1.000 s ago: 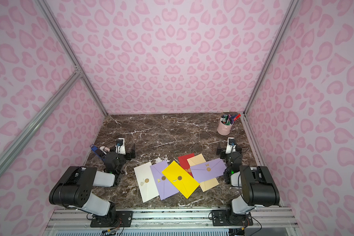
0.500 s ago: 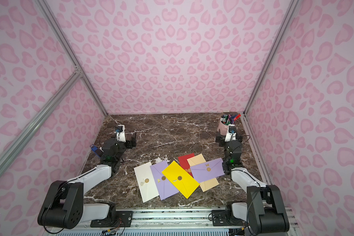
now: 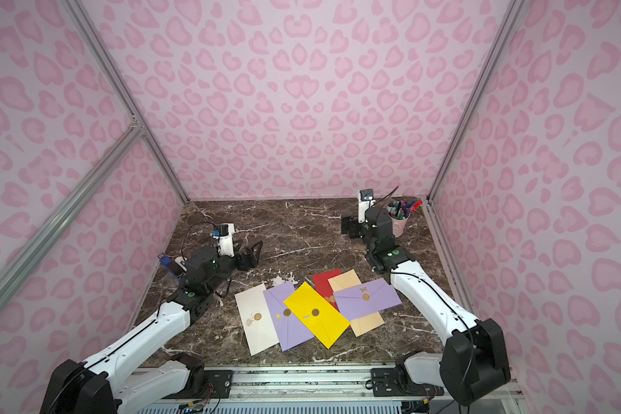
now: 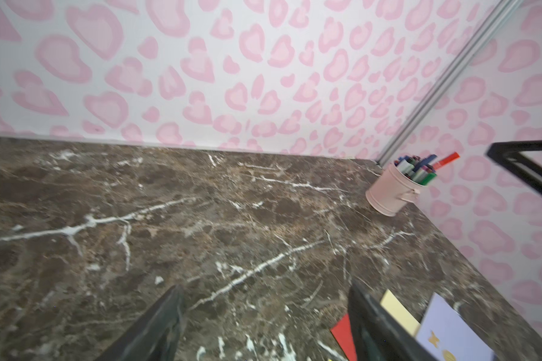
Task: Open the envelope
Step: Pick up the envelope from the envelope.
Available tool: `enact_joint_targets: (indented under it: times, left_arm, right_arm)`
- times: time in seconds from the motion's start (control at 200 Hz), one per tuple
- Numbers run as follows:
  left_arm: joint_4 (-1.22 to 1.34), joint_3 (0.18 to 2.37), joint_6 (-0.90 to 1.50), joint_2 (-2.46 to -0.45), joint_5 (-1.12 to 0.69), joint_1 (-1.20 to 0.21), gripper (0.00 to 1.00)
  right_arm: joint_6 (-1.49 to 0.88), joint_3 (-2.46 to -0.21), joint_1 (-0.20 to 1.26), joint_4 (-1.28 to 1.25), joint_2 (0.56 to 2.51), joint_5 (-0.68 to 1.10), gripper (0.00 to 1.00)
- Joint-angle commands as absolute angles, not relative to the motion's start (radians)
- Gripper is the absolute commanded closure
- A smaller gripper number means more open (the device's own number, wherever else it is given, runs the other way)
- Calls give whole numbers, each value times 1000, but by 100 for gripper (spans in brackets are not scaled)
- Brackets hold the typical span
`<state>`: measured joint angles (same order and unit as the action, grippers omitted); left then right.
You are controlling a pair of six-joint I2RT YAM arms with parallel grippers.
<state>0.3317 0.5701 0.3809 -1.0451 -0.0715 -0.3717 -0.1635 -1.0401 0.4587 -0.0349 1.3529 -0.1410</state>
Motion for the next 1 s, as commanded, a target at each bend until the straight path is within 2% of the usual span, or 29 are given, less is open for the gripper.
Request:
enact_joint_targets:
  times: [0.0, 0.07, 0.175, 0.42, 0.555, 0.625, 0.77, 0.87, 0.995]
  left_arm:
    - [262, 534, 531, -1026, -171, -379, 19]
    - [284, 501, 598, -1041, -271, -390, 20]
    - [316, 454, 669, -1057, -359, -418, 23]
    - [308, 463, 693, -1127, -426, -535, 34]
    - [363, 447, 725, -1230, -465, -587, 55]
    - [400, 440, 746, -1262, -469, -613, 61]
    - [382, 469, 741, -1285, -453, -640, 61]
    - [316, 494, 733, -1296, -419, -646, 54]
    - [303, 500, 737, -1335, -428, -657, 60]
  right_arm:
    - [-253, -1082, 490, 188, 1417, 109, 15]
    - [-274, -1091, 500, 249, 1451, 227, 19]
    - [-273, -1083, 514, 321, 1467, 360, 19]
    - [-303, -950, 514, 343, 1418, 555, 19]
    - [-324, -859, 515, 321, 1410, 571, 19]
    - [-335, -831, 521, 306, 1408, 572, 19]
    - [-355, -801, 534, 280, 1406, 572, 19]
    - [-362, -795, 547, 262, 1422, 577, 19]
    - [-355, -805, 562, 257, 1465, 579, 19]
